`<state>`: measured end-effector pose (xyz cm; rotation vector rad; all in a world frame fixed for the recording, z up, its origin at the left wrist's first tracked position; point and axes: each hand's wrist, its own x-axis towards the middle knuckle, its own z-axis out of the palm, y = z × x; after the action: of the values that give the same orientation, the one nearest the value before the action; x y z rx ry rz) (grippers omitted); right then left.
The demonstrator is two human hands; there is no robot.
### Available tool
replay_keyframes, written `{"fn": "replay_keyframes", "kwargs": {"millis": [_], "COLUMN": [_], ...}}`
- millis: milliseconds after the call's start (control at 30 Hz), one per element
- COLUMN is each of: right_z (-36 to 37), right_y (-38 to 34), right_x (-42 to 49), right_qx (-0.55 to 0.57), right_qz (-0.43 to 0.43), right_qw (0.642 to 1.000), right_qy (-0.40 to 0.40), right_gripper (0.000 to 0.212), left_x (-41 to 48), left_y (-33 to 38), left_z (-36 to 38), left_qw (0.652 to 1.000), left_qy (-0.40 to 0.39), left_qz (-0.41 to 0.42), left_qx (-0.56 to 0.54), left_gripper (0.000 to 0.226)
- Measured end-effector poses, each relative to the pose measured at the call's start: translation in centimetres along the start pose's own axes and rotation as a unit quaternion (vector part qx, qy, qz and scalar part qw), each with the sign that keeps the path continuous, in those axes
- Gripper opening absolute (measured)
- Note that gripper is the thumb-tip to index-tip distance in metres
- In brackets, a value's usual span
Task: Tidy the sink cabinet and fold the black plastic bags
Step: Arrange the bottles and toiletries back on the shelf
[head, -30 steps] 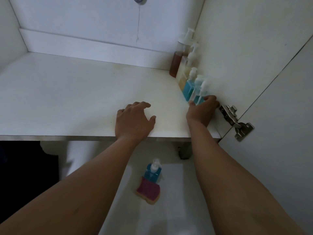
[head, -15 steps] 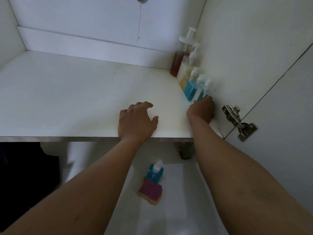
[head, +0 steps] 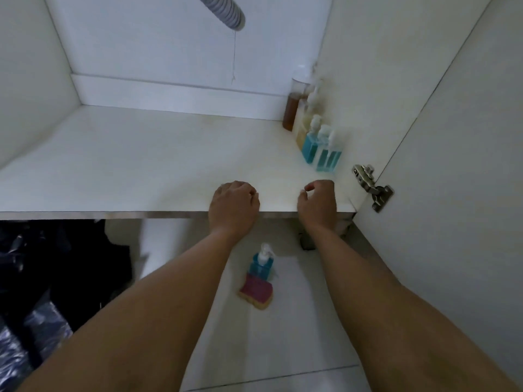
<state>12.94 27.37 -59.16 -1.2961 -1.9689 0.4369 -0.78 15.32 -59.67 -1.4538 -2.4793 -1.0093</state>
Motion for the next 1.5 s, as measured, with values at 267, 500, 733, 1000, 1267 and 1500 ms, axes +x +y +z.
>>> {"fn": "replay_keyframes", "kwargs": {"millis": [267,500,733,1000,1267,1500], "right_z": [0.8,3.0,4.4,5.3,2.2,-1.6], "right_y": [2.9,5.6,4.7,4.3,-0.3,-6.3], "right_x": [-8.7,-12.1,-12.4,-13.5,-12.4,-9.5], "right_qx": [0.05,0.088,0.112,0.12,0.176,0.306], "right_qz": [-0.108,0.077,0.106,0.12,-0.008,-0.044], "right_qw": [0.99,0.952,0.941,0.944,0.95,0.947], "right_qy": [0.07,-0.281,-0.301,-0.283,-0.256,-0.083], "right_gripper": [0.02,0.035,0.045,0.036,0.04,0.033], "left_x": [-15.3,-17.2,-17.0,-17.1,-17.6,-14.6], "left_y": [-2.6,-1.9,-2.0,-2.6,-2.7,-1.8], "left_z": [6.6,9.5,10.3,9.3,5.3,1.0], "left_qw": [1.0,0.978,0.973,0.969,0.98,0.977], "left_qy": [-0.013,-0.131,-0.137,-0.18,-0.062,0.063], "left_qz": [0.017,-0.162,-0.181,-0.162,-0.108,-0.039], "left_qx": [-0.02,-0.018,-0.045,-0.039,-0.155,-0.198], "left_gripper": [0.062,0.067,0.04,0.046,0.065,0.065]}}
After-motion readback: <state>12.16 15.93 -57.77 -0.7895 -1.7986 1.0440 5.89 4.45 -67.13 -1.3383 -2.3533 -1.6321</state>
